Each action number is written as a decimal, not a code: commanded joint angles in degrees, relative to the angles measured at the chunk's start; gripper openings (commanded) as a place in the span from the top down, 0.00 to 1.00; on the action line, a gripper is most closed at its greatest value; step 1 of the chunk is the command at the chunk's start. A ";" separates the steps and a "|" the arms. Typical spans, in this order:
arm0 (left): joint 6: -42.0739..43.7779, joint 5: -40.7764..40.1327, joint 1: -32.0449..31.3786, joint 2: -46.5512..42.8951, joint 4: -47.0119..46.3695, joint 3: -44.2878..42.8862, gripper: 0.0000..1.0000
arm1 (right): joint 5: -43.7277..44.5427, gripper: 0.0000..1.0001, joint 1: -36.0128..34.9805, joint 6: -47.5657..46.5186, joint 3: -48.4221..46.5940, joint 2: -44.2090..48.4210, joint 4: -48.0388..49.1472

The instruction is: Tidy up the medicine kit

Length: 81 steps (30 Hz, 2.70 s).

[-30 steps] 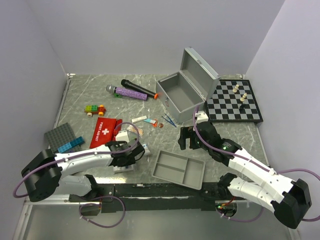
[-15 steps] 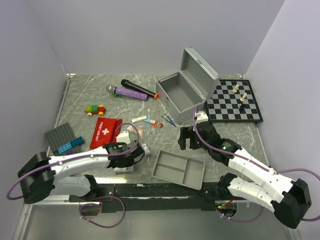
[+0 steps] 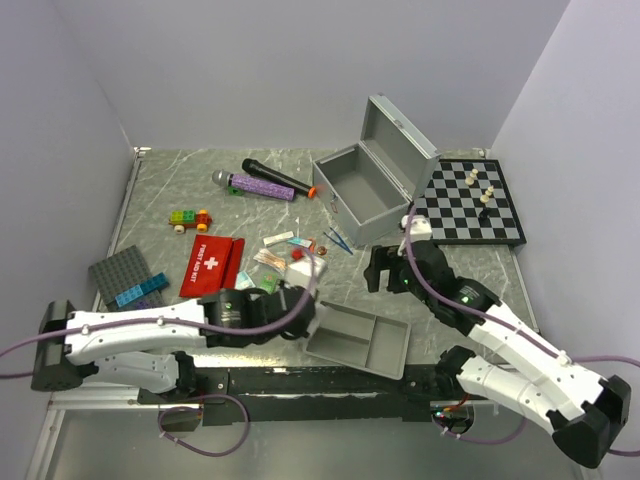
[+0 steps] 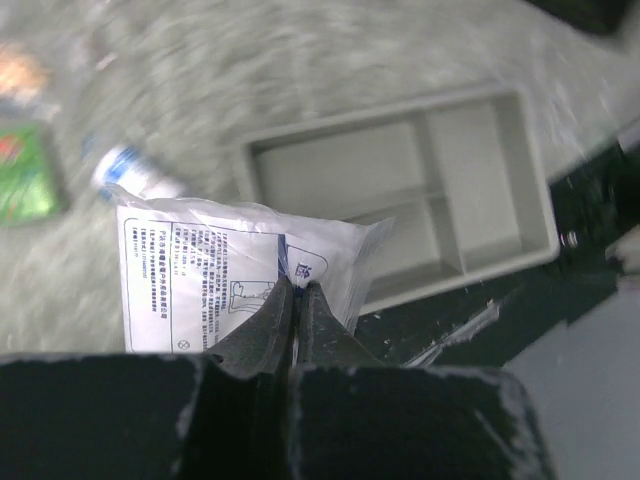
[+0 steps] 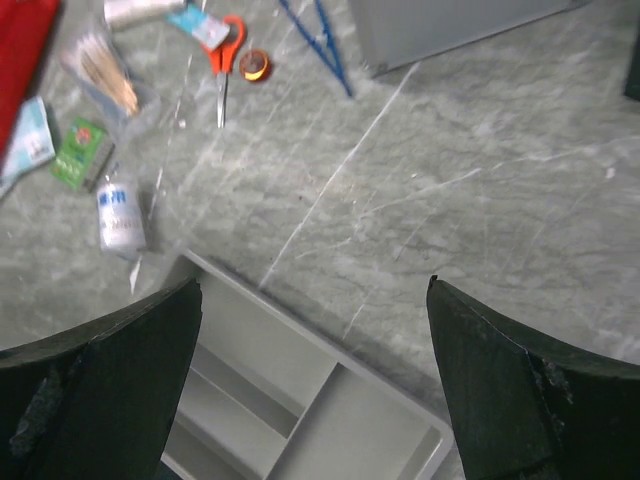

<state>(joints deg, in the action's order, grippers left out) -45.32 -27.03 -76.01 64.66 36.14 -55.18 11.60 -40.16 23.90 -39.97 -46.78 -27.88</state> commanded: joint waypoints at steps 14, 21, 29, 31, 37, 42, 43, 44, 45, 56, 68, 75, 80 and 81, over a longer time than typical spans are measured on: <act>61.99 7.68 -10.74 9.34 -43.59 6.30 0.99 | -4.04 0.00 16.87 9.32 -4.33 5.12 -9.74; 73.00 15.15 -10.74 15.74 -48.97 6.75 0.99 | -3.77 0.00 17.31 9.58 -3.72 6.62 -10.62; 77.22 20.08 -11.27 25.33 -50.99 3.95 0.99 | -2.90 0.00 17.31 10.03 -2.66 8.11 -11.32; 78.45 21.22 -11.62 27.17 -52.83 3.41 0.99 | -2.98 0.00 17.40 9.94 -2.49 7.94 -11.41; 81.18 23.77 -12.06 32.71 -52.84 -0.89 0.99 | -3.77 0.00 17.40 10.55 -1.34 7.85 -10.88; 81.97 24.04 -12.23 35.88 -51.35 -3.00 0.99 | -3.25 0.00 17.49 10.29 -1.52 8.64 -11.41; 81.62 23.95 -12.23 36.32 -51.00 -3.09 0.99 | -3.07 0.00 17.49 10.11 -1.52 8.90 -11.50; 81.10 23.86 -12.23 36.67 -50.91 -3.09 0.99 | -2.98 0.00 17.49 10.03 -1.43 9.08 -11.50; 80.66 23.69 -12.23 36.85 -50.82 -2.92 0.99 | -2.98 0.00 17.49 10.03 -1.34 9.17 -11.58; 73.19 20.17 -12.24 39.66 -45.56 -5.90 0.83 | -4.21 0.00 17.49 10.73 -0.02 9.34 -10.88; 71.69 12.36 -12.94 31.68 -41.95 -6.87 0.40 | -4.47 0.00 17.49 10.20 0.15 9.61 -11.06; 56.69 2.96 -12.76 18.85 -36.23 -0.21 0.41 | -13.16 0.06 16.96 4.67 3.66 10.22 -6.50; 34.99 -3.81 -10.13 7.51 -32.02 7.18 0.42 | -16.16 0.12 12.66 1.85 4.81 7.15 -4.55; 31.38 -4.87 -8.99 5.58 -30.79 8.15 0.42 | -16.34 0.14 11.17 1.59 4.90 6.28 -4.38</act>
<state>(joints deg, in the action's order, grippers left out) 6.63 -23.90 -87.81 76.82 0.27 -50.94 -0.89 -25.08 28.73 -35.38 -38.37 -35.99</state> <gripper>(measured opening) 0.586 0.885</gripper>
